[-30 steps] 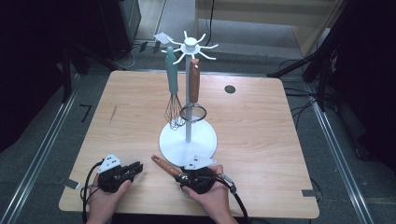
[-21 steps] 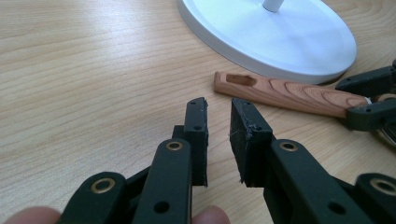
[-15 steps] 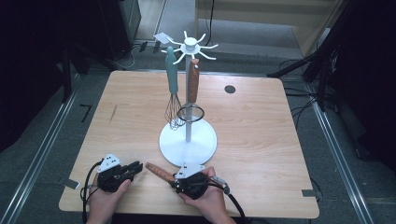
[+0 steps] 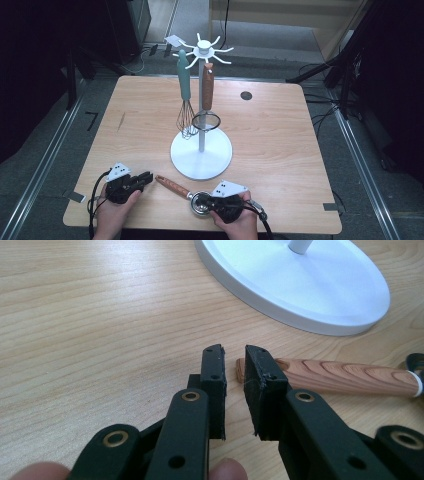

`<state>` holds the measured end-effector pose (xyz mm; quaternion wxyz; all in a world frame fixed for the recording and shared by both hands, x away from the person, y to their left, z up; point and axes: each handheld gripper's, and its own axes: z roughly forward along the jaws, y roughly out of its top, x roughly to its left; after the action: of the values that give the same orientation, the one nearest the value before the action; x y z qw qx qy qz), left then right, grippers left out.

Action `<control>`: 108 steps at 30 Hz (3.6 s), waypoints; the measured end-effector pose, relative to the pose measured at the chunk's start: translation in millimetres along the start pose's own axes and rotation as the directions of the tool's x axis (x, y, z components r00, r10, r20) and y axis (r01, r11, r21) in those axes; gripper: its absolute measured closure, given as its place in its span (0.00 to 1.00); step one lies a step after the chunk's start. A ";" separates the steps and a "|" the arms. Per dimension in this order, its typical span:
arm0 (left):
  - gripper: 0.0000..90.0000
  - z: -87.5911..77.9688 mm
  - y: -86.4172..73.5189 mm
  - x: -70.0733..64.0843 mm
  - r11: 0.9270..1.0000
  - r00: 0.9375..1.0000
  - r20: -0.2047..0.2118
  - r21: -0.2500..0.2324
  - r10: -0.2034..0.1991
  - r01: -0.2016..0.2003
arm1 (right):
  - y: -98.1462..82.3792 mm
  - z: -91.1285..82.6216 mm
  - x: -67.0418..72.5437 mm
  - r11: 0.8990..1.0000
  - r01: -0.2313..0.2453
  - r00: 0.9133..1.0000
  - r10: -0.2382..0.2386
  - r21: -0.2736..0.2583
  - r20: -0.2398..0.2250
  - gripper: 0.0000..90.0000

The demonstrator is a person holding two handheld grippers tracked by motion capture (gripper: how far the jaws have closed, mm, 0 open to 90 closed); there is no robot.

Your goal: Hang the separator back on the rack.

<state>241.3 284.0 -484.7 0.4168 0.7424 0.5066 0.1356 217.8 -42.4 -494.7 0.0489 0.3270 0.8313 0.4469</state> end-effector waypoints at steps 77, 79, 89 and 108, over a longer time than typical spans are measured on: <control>0.70 -15.2 -9.4 9.2 0.997 0.999 -0.031 -0.070 0.014 -0.016 | 47.9 -34.7 -67.9 0.927 0.327 0.939 -0.297 0.184 -0.175 0.69; 0.70 -19.7 -10.8 15.1 0.997 0.998 -0.057 -0.080 0.005 -0.010 | 50.7 -33.4 -68.3 0.921 0.340 0.934 -0.307 0.190 -0.181 0.70; 0.69 -39.6 -19.9 35.6 0.994 0.990 -0.134 -0.110 -0.037 0.022 | 65.2 -18.3 -60.5 0.858 0.434 0.896 -0.380 0.273 -0.230 0.74; 0.70 -46.3 -28.6 34.1 0.995 0.986 -0.164 -0.095 -0.030 0.014 | 75.5 10.7 -44.8 0.730 0.496 0.868 -0.426 0.470 -0.254 0.76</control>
<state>209.5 339.8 -485.3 0.4092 0.7027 0.5407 0.2156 294.5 -32.0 -452.0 0.0143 0.0812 0.9766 0.1987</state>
